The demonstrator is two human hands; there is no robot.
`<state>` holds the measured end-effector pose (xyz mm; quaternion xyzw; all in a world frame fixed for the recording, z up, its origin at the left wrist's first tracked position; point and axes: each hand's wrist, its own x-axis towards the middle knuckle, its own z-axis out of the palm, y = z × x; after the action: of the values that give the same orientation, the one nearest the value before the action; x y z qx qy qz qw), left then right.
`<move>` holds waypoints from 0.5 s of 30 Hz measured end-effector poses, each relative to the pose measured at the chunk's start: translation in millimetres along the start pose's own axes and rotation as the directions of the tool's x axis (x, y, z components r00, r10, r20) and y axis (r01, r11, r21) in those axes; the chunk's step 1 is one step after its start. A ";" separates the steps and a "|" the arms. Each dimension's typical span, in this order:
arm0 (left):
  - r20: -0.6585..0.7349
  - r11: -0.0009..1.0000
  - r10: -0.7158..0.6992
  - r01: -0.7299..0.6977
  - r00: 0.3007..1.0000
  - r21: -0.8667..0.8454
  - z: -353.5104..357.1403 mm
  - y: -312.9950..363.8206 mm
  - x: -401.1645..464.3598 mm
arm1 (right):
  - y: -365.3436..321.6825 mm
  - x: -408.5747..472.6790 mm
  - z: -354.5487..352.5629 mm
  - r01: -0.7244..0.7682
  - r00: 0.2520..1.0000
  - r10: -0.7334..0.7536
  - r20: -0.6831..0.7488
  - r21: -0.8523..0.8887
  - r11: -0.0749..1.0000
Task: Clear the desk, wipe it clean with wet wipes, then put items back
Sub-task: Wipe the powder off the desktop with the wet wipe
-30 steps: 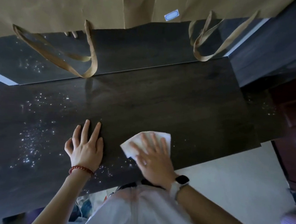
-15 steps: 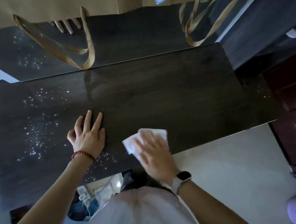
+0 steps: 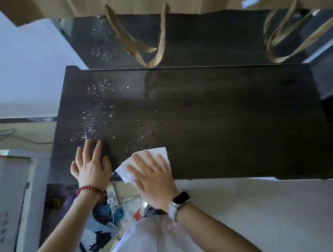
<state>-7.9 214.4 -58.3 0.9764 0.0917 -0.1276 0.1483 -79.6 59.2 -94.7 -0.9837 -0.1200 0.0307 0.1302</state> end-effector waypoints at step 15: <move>0.018 0.996 0.075 -0.075 0.997 0.048 -17.7 -90.2 15.3 | -69.6 9.4 16.5 -0.312 0.948 0.314 -0.052 0.048 0.949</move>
<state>-9.0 306.9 -70.2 0.9814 0.0507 -0.1323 0.1298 -87.9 130.9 -92.5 -0.9880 0.0421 0.0240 0.1465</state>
